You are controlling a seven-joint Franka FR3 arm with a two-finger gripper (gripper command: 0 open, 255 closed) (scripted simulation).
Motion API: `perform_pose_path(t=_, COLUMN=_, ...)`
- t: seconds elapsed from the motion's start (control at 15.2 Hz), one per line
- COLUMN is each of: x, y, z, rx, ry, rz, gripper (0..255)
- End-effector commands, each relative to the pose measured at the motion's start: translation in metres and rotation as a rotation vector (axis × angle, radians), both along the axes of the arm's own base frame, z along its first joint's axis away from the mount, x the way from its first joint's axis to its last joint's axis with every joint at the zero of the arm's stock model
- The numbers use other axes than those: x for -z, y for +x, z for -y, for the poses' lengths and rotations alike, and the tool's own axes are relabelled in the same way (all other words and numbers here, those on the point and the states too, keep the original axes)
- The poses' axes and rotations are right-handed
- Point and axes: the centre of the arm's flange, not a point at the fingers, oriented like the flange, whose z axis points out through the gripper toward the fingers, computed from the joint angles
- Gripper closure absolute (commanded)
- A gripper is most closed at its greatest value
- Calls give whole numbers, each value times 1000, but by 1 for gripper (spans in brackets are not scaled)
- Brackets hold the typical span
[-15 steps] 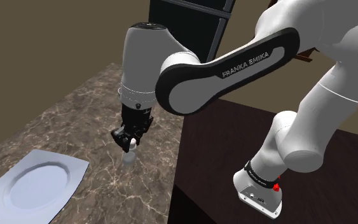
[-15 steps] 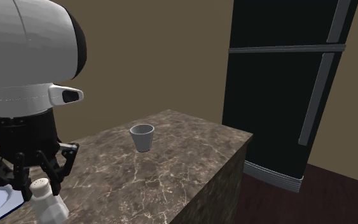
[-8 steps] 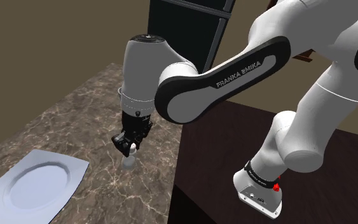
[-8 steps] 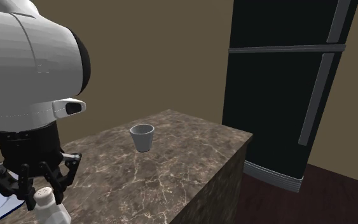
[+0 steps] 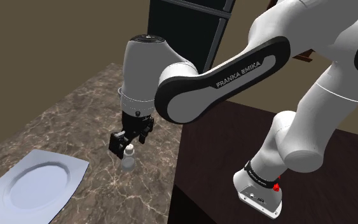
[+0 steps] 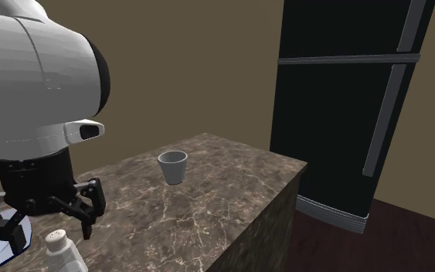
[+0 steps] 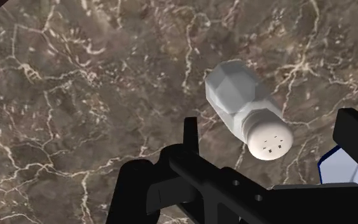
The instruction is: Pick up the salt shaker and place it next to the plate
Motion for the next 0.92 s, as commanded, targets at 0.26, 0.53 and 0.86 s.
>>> perform_pose_path(t=0.26, x=-39, y=0, z=3, rx=0, ry=0, rz=0, gripper=0)
perform_pose_path(t=0.53, x=-50, y=0, z=4, rx=0, ry=0, rz=0, gripper=0)
perform_pose_path(t=0.86, x=-50, y=0, z=4, rx=0, ry=0, rz=0, gripper=0)
